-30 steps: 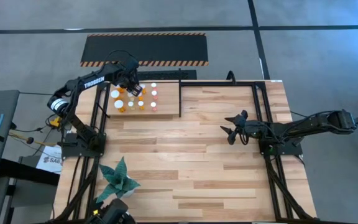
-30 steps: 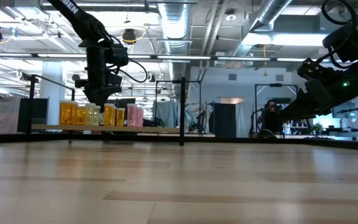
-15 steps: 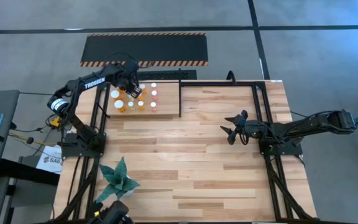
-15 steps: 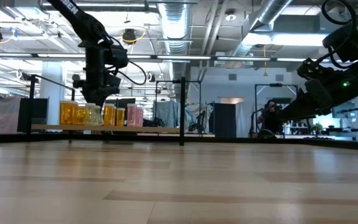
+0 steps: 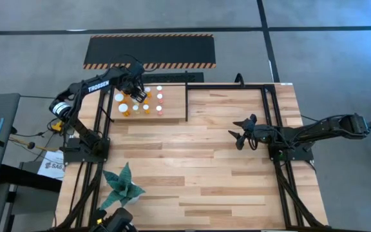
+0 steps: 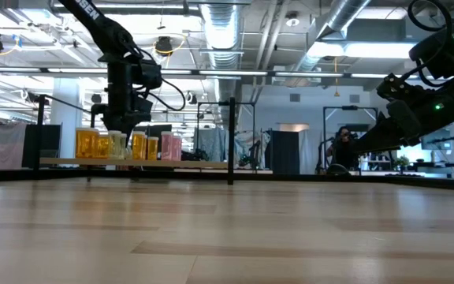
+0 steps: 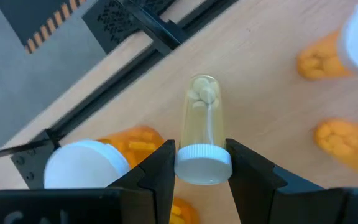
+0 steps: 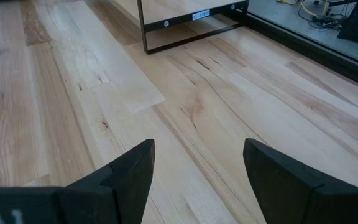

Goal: Pick and place medicine bottles onto shelf by color
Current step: Adjust the yellow pill bottle on the shelf

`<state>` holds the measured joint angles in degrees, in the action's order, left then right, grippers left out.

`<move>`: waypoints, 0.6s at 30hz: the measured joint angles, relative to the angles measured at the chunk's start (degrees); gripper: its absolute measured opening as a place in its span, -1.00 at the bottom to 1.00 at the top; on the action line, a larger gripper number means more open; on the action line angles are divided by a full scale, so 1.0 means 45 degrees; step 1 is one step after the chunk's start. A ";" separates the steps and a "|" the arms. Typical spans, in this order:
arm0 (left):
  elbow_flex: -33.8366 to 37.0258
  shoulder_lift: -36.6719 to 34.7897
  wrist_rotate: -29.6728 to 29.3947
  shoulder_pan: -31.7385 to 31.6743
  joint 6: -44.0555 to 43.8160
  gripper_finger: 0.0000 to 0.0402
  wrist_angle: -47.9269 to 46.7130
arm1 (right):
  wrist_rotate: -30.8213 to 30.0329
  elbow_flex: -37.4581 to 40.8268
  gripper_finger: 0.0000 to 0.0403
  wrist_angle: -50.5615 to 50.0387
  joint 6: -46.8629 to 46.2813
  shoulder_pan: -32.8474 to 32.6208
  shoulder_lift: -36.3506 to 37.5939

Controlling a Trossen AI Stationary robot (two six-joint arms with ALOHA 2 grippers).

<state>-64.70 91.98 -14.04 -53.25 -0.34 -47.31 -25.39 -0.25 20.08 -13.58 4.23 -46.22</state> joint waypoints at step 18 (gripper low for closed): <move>-0.1841 0.0745 0.0160 -0.0086 0.0821 -0.41 -0.2924 | 0.0002 0.0000 0.34 0.0002 0.0000 -0.0003 0.0000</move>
<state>-72.98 95.34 -13.32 -53.64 3.36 -60.47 -25.38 -0.25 20.09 -13.58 4.22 -46.22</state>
